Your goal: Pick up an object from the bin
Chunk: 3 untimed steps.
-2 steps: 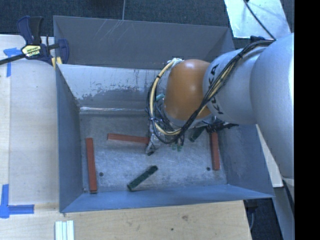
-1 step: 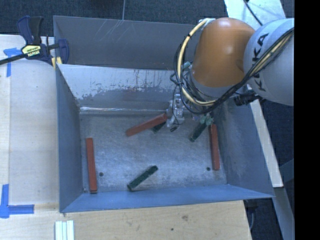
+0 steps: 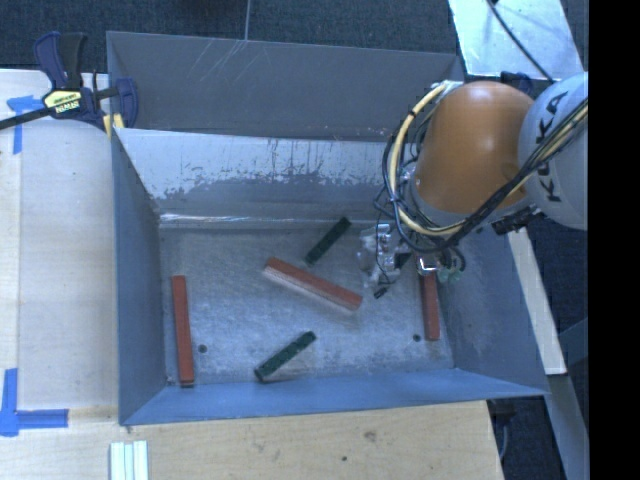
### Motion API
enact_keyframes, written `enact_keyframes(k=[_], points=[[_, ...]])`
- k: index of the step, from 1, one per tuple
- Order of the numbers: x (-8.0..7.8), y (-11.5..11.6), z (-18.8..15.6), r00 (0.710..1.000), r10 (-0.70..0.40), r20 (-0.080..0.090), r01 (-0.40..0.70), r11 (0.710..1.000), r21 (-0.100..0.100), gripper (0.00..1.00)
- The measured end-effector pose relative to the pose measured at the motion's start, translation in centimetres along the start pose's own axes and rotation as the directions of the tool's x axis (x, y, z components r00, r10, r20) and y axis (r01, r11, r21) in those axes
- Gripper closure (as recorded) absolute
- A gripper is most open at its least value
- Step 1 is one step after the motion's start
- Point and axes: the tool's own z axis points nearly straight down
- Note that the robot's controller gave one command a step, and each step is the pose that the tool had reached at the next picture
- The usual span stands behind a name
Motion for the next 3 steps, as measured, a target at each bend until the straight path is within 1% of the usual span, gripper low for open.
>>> enact_keyframes(k=[1,2,3], points=[[-0.1,0.2,-0.1,1.000,-0.001,0.003,0.001,1.000,-0.002,0.00],[-2.4,2.7,9.4,1.000,-0.003,0.006,0.003,1.000,-0.003,0.00],[-2.7,2.5,8.8,1.000,0.000,0.013,0.000,1.000,-0.002,1.00]])
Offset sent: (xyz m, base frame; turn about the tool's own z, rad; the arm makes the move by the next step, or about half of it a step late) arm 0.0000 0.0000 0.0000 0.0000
